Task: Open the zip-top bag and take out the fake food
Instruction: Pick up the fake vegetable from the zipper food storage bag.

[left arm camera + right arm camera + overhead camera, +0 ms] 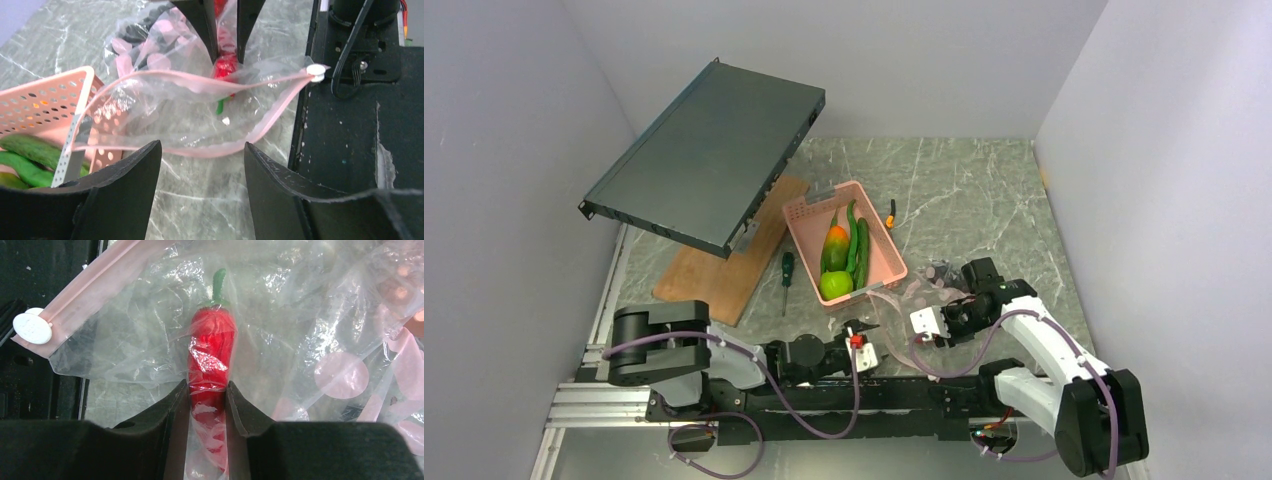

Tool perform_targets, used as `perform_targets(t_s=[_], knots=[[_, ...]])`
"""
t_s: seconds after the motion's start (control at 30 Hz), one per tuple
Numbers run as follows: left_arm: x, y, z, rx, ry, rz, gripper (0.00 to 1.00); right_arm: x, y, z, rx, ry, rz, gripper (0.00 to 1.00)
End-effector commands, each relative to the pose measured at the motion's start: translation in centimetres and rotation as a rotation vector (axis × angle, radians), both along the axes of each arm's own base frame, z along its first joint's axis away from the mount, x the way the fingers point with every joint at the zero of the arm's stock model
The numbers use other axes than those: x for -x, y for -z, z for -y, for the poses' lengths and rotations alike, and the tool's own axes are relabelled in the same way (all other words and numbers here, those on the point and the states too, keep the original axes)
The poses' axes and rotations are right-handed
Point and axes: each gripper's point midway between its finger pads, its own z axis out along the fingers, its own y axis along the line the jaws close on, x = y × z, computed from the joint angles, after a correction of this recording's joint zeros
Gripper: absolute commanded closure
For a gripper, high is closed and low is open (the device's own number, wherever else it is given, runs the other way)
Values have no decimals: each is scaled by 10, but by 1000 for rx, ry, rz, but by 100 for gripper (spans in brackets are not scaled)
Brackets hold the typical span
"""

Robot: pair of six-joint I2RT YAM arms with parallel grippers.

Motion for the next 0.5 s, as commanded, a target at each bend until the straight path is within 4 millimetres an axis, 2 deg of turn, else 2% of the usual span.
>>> perform_targets(t_s=[0.0, 0.23, 0.37, 0.47], knots=[[-3, -40, 22, 119, 11, 94, 35, -4, -14, -17, -104, -14, 20, 88], [1, -34, 28, 132, 44, 107, 35, -4, -24, -22, -156, -9, 24, 92], [2, -28, 32, 115, 53, 103, 40, -5, -31, -24, -186, 2, 29, 94], [2, -23, 35, 108, 54, 97, 40, -5, -33, -24, -198, 6, 34, 94]])
